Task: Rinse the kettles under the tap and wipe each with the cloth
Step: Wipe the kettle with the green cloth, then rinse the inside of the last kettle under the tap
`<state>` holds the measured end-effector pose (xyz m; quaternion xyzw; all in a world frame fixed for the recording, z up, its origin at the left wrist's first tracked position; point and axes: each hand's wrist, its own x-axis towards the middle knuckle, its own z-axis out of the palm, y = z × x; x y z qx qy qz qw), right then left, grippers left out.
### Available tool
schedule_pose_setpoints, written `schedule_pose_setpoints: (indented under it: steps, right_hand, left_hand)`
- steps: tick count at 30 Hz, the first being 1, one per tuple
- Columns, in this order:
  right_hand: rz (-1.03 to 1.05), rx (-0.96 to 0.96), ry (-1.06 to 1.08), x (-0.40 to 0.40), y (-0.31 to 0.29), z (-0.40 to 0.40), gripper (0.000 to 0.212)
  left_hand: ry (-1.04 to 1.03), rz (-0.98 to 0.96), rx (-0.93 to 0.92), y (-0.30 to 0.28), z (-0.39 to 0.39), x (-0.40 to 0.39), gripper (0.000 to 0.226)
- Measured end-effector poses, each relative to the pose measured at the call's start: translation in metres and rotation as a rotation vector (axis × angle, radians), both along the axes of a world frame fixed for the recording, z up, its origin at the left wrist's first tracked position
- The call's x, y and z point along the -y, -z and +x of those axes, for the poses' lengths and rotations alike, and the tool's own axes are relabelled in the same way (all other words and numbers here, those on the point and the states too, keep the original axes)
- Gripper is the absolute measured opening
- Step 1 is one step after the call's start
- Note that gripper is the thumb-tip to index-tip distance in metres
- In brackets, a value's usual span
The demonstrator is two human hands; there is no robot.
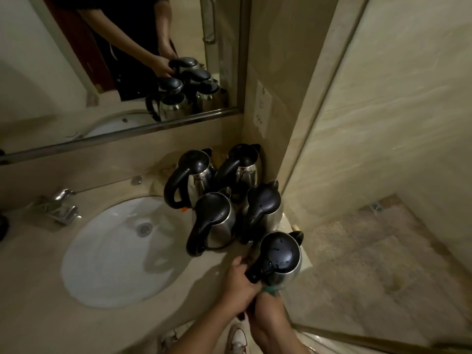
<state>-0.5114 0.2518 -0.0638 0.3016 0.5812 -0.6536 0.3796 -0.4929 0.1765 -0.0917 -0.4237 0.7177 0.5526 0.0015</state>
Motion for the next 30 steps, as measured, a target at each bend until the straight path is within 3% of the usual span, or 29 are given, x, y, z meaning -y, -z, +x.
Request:
schedule_pose_setpoints:
  steps: [4, 9, 15, 18, 22, 27, 30]
  right_hand:
    - [-0.071, 0.195, -0.046, 0.022, -0.002, 0.018, 0.035]
    - [0.019, 0.345, -0.12, 0.057, -0.012, 0.036, 0.036]
    - [-0.13, 0.343, -0.221, 0.1, -0.033, 0.058, 0.023]
    - [-0.255, 0.312, -0.302, 0.129, -0.063, 0.06, 0.031]
    - [-0.356, 0.173, -0.541, 0.188, -0.116, 0.08, 0.034]
    - [-0.441, -0.012, -0.787, 0.278, -0.165, 0.129, 0.033]
    - [-0.486, -0.063, -0.932, 0.329, -0.185, 0.168, 0.03]
  left_hand:
    - [-0.024, 0.141, -0.07, -0.01, 0.044, 0.03, 0.029]
    - [-0.384, 0.445, -0.202, -0.025, 0.101, 0.058, 0.019]
    - [-0.64, 0.633, -0.339, -0.033, 0.141, 0.076, 0.046]
    - [-0.792, 0.661, -0.487, -0.059, 0.161, 0.106, 0.05]
    - [-0.886, 0.586, -0.694, -0.107, 0.205, 0.174, 0.054]
    - [-0.931, 0.32, -0.756, -0.16, 0.277, 0.255, 0.047]
    - [-1.063, 0.203, -0.771, -0.177, 0.32, 0.299, 0.035]
